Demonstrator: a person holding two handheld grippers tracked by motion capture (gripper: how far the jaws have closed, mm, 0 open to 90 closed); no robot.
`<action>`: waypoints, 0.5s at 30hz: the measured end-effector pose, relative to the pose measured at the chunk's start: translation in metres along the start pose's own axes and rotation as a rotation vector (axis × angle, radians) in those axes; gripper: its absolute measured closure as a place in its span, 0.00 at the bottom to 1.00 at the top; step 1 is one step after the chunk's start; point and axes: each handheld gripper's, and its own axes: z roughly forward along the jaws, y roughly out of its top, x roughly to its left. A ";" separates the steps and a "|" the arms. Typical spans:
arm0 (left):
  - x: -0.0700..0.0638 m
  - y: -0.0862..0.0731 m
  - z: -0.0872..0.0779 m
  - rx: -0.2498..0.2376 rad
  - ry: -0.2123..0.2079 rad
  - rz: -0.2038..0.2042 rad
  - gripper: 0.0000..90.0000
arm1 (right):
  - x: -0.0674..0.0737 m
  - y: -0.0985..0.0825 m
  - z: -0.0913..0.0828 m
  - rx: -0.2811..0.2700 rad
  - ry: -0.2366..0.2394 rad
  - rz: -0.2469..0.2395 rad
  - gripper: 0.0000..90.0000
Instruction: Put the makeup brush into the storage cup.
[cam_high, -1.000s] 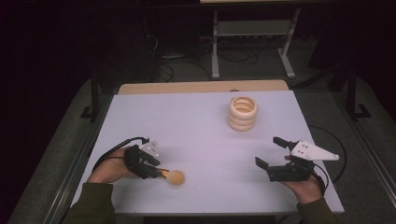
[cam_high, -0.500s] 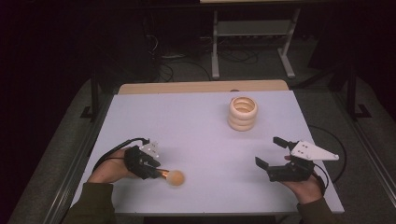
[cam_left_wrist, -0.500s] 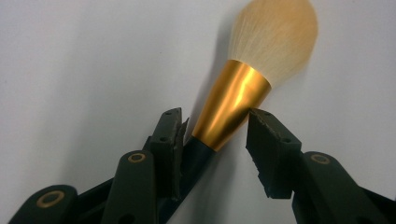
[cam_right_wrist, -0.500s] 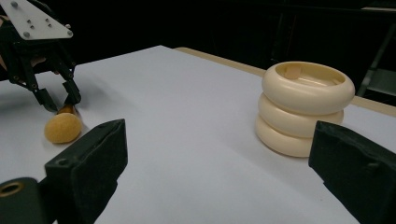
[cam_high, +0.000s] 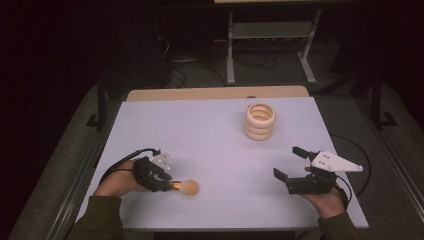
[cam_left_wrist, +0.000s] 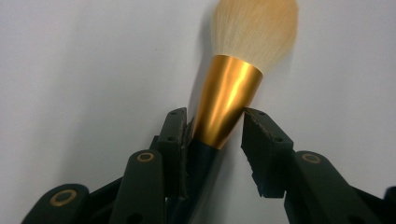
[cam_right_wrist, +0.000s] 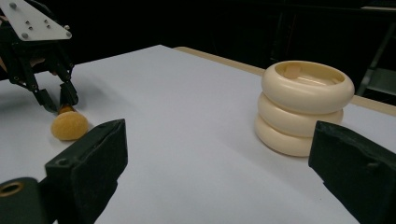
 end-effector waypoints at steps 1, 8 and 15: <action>0.000 0.000 0.000 0.000 -0.004 0.001 0.69 | 0.000 0.000 0.000 -0.001 0.001 -0.001 0.04; 0.001 -0.001 0.002 0.015 -0.010 -0.004 0.75 | 0.000 0.000 0.000 -0.001 0.002 0.004 0.04; 0.001 -0.002 0.001 0.016 -0.013 -0.017 0.77 | 0.000 0.000 0.000 -0.002 0.001 0.008 0.04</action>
